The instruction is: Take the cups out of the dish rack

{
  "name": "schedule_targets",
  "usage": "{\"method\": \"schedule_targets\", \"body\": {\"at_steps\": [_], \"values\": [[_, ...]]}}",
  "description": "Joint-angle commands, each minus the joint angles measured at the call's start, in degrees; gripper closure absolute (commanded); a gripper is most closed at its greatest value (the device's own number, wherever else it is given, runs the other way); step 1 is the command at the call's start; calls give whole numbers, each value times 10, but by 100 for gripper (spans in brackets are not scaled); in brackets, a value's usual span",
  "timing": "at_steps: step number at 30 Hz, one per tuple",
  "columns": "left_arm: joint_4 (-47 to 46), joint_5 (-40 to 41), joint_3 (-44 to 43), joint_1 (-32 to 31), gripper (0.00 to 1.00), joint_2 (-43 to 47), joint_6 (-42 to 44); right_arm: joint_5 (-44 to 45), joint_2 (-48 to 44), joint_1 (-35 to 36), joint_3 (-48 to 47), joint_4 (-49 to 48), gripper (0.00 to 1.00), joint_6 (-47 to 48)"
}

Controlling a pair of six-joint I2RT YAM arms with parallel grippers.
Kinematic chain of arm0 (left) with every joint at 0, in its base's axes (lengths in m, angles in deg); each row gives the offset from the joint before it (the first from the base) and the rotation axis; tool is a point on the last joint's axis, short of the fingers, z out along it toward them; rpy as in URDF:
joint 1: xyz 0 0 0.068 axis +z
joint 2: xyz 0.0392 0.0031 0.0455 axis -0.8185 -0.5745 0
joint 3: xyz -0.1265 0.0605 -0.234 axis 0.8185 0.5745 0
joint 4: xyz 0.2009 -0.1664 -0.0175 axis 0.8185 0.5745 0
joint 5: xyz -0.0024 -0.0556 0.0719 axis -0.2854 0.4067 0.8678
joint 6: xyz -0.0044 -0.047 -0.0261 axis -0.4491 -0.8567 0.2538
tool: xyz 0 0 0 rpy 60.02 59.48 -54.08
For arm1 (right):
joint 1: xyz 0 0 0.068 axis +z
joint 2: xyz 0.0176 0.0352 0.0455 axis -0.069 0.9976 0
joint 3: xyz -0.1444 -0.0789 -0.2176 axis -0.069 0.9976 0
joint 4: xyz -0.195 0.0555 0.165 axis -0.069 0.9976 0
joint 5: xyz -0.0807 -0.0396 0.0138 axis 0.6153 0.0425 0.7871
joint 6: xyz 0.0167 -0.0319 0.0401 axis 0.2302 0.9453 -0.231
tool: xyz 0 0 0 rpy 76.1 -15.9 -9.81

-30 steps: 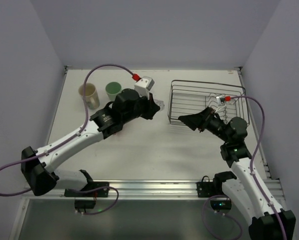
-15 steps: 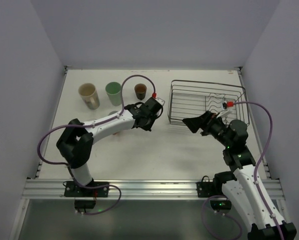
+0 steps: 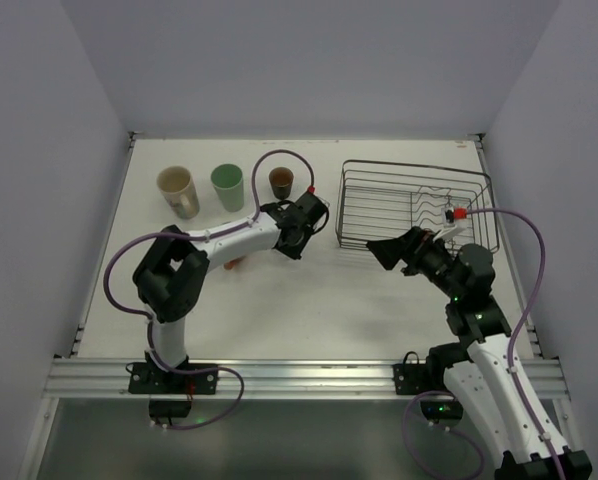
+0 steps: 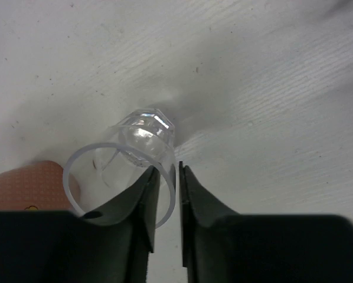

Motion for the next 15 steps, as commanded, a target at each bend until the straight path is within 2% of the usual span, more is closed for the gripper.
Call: {"method": "schedule_targets", "body": {"at_steps": [1,3,4,6,7,12,15], "values": [[2,5,-18,11,69,-1,11,25,-15,1,-8,13,1,11],[3,5,-18,12,59,4,11,26,-23,2,-14,19,1,11],[3,6,-21,12,47,10,10,26,-25,1,-17,21,1,10],[4,9,-26,12,35,20,6,28,-29,2,-22,24,1,10],[6,10,-35,12,24,31,6,29,-29,1,-24,24,1,9],[12,55,-72,12,6,70,4,42,-32,1,-54,47,1,16],[-20,73,-83,12,1,148,7,72,-46,2,-86,77,1,28]]}}
